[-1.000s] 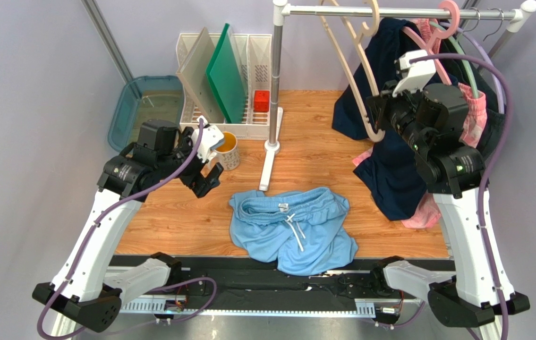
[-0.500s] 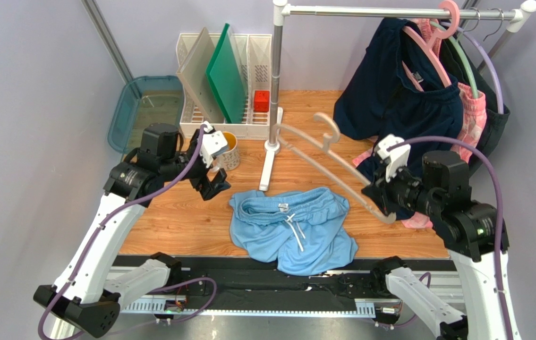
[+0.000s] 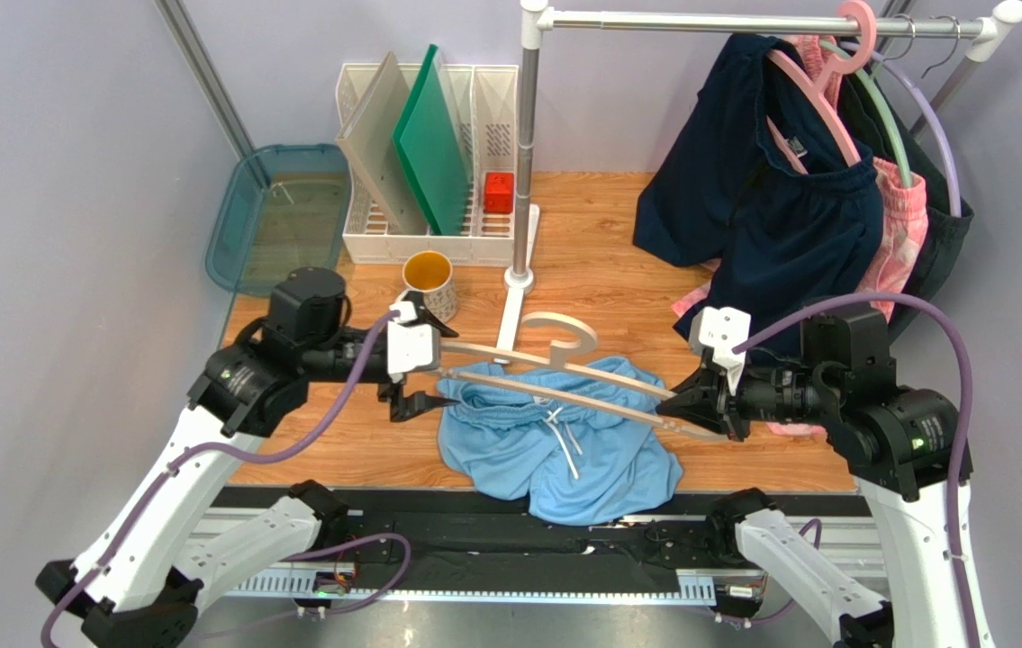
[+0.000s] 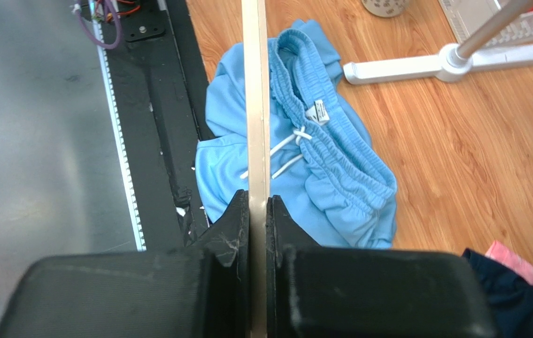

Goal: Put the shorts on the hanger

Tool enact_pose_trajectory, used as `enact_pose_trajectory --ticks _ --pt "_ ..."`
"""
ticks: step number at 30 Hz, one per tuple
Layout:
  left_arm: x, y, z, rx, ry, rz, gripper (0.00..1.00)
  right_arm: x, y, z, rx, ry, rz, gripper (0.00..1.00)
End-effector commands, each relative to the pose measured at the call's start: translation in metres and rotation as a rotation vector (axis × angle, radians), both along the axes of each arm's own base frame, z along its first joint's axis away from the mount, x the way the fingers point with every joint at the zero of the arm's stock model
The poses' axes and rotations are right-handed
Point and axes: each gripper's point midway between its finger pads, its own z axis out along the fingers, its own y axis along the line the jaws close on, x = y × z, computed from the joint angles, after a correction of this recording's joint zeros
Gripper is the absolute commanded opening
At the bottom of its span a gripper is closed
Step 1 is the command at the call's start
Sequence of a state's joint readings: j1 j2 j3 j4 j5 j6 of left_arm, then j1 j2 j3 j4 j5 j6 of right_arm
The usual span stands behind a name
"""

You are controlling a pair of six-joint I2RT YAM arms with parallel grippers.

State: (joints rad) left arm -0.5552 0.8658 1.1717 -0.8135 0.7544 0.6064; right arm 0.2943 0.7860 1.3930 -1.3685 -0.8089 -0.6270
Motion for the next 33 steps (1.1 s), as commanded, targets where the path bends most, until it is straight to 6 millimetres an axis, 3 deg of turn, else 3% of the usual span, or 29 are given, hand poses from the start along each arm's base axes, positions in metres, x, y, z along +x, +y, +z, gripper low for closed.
enact_pose_trajectory --ticks 1,5,6,8,9,10,12,13,17,20,24,28,33 --pt "0.009 -0.006 -0.017 0.049 -0.01 0.013 0.89 -0.022 0.008 0.004 0.014 0.004 0.151 0.0" --pt "0.012 -0.007 -0.024 0.055 0.013 0.025 0.75 -0.023 0.004 -0.003 -0.02 -0.05 0.183 0.0" --pt "0.008 -0.009 -0.026 0.056 0.028 0.005 0.56 -0.021 0.005 -0.003 -0.019 -0.056 0.182 0.0" --pt "0.004 -0.01 -0.034 0.073 0.063 -0.017 0.36 -0.014 0.005 -0.005 -0.026 -0.073 0.171 0.0" --pt "0.001 -0.011 -0.036 0.075 0.08 -0.03 0.13 -0.01 0.005 -0.006 -0.029 -0.067 0.157 0.0" --pt "0.001 -0.011 -0.039 0.083 0.092 -0.024 0.01 -0.003 0.005 -0.008 -0.045 -0.062 0.145 0.0" --pt "0.009 -0.009 -0.05 0.109 0.121 0.024 0.0 0.005 0.006 -0.007 -0.044 -0.047 0.111 0.08" --pt "0.01 -0.008 -0.054 0.121 0.128 0.032 0.0 0.012 0.007 -0.006 -0.048 -0.045 0.099 0.28" --pt "0.008 -0.013 -0.06 0.111 0.191 0.031 0.0 0.032 0.018 0.012 0.007 -0.087 0.064 0.74" --pt "0.009 -0.021 -0.06 0.086 0.247 0.031 0.0 0.046 0.035 0.028 0.047 -0.126 0.107 0.89" --pt "0.009 -0.028 -0.063 0.059 0.318 0.045 0.0 0.053 0.059 0.036 0.063 -0.097 0.156 0.89" --pt "0.017 -0.031 -0.072 0.062 0.381 0.101 0.0 0.045 0.085 0.041 0.115 -0.052 0.227 0.89" --pt "0.019 -0.03 -0.078 0.059 0.413 0.129 0.0 0.039 0.089 0.025 0.083 -0.045 0.258 0.89"
